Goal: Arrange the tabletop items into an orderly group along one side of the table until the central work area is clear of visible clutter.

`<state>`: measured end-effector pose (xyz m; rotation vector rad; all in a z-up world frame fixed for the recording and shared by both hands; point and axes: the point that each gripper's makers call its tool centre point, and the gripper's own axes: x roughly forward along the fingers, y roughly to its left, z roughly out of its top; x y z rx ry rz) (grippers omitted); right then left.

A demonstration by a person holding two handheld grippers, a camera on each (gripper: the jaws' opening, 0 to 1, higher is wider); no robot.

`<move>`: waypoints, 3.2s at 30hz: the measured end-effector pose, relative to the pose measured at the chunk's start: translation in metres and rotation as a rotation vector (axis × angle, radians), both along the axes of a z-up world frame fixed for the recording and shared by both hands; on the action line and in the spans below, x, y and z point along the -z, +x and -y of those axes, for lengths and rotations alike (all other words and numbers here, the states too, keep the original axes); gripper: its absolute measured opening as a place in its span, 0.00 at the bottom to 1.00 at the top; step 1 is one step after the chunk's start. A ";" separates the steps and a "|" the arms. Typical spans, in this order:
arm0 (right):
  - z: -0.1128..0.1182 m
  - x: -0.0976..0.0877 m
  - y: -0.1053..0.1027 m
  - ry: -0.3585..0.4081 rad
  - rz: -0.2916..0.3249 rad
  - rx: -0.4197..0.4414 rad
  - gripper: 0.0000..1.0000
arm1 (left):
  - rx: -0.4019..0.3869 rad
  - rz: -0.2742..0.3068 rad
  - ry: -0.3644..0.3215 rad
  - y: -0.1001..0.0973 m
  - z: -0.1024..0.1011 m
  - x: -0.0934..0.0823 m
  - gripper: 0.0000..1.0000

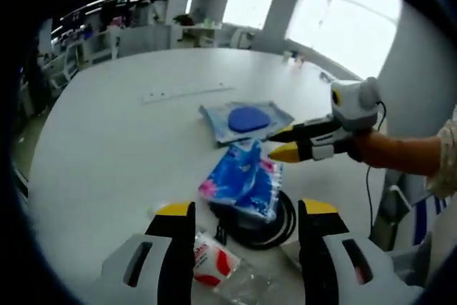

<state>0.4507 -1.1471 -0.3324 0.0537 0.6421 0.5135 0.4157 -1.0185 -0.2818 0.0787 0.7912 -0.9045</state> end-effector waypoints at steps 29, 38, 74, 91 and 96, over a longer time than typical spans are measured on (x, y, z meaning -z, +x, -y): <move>-0.006 0.021 0.003 0.031 -0.036 -0.011 0.07 | 0.013 -0.026 0.018 -0.002 0.009 0.016 0.52; -0.003 0.022 0.003 0.015 -0.031 -0.018 0.01 | 0.002 -0.027 0.041 -0.001 0.008 0.020 0.48; -0.002 0.022 0.002 0.044 -0.024 0.000 0.00 | -0.063 -0.078 0.238 0.010 0.007 0.051 0.00; 0.004 0.008 0.001 0.050 0.006 0.008 0.00 | -0.081 -0.093 0.208 0.009 0.008 0.041 0.00; 0.008 -0.008 0.003 0.045 0.038 0.016 0.00 | -0.077 -0.078 0.193 0.012 0.011 0.031 0.00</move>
